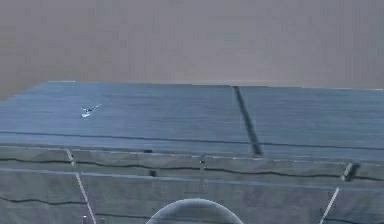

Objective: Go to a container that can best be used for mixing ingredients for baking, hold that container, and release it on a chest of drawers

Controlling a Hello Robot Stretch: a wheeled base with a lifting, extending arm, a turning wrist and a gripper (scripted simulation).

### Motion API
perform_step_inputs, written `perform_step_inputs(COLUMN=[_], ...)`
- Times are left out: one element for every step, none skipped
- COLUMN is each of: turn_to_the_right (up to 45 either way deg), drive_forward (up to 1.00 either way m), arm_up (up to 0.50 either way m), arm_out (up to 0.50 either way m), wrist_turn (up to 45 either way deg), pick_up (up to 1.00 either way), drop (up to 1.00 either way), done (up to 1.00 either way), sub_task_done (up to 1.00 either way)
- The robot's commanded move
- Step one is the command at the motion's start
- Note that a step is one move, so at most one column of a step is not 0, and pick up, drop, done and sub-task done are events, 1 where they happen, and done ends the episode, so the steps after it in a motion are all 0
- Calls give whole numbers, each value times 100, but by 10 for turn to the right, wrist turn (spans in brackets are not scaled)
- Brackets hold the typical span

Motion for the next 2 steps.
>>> perform_step_inputs(turn_to_the_right=[-240, 0], drive_forward=[0, 25], arm_up=[0, 0], arm_out=[0, 0], wrist_turn=[0, 0], pick_up=[0, 0], drop=[0, 0], done=[0, 0], sub_task_done=[0, 0])
